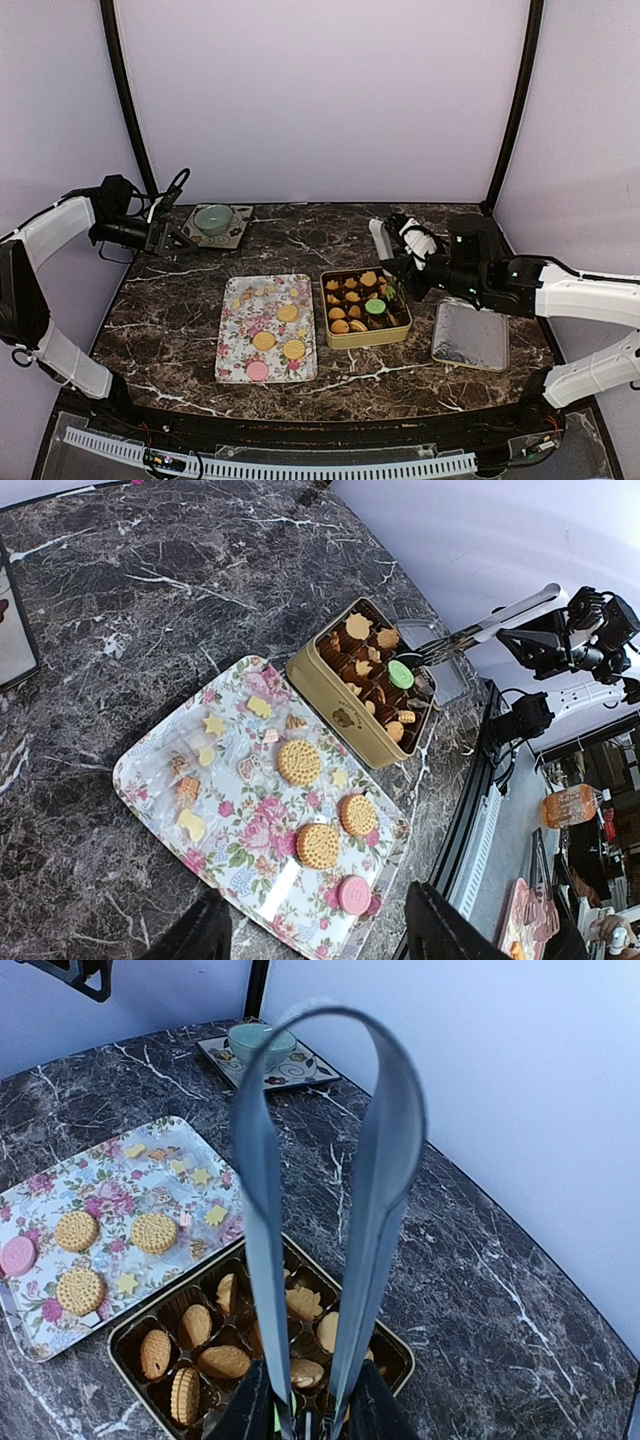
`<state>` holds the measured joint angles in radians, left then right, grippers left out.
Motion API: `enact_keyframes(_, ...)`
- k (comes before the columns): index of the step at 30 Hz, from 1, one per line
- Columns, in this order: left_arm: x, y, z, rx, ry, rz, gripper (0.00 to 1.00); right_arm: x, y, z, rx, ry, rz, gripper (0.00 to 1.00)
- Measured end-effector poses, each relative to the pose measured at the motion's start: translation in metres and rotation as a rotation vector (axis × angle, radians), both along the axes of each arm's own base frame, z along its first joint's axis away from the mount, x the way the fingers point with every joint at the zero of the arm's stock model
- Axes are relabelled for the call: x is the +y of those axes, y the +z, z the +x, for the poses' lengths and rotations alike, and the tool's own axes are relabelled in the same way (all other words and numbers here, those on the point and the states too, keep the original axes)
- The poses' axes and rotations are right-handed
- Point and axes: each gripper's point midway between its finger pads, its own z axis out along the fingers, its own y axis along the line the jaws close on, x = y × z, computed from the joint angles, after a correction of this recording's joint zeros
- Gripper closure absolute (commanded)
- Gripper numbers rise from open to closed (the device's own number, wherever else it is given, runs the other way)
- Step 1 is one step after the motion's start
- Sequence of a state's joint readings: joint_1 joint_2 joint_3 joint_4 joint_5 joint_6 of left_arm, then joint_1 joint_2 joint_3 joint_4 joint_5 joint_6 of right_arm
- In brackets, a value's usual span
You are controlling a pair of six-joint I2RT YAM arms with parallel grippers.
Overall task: Pack the cookies
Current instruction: Adjust the fake cookies in the empty pocket of the box.
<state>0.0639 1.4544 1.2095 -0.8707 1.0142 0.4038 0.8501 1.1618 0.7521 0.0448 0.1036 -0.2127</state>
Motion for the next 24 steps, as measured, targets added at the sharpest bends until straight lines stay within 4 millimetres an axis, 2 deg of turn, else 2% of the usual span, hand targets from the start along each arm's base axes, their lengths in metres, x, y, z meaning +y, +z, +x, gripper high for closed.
enact_keyframes(5,0.000,0.000,0.000,0.001,0.000,0.000,0.38,-0.004,-0.007,0.002,0.006,-0.001,-0.023,1.00)
enact_keyframes(14,0.000,0.000,0.000,0.002,-0.002,-0.004,0.38,0.007,-0.016,0.006,0.020,0.038,-0.074,0.99)
enact_keyframes(15,0.000,0.000,-0.001,0.003,-0.002,-0.004,0.38,0.008,-0.018,0.006,0.023,0.040,-0.080,0.95)
enact_keyframes(18,-0.001,0.000,-0.002,0.008,-0.005,-0.006,0.38,0.007,-0.022,0.007,0.034,0.038,-0.087,0.68)
enact_keyframes(20,-0.001,-0.001,-0.002,0.013,-0.006,-0.008,0.38,0.006,-0.022,0.008,0.041,0.028,-0.078,0.61)
enact_keyframes(24,-0.002,-0.002,-0.003,0.020,-0.010,-0.015,0.38,-0.004,-0.010,0.009,0.026,-0.007,-0.037,0.57)
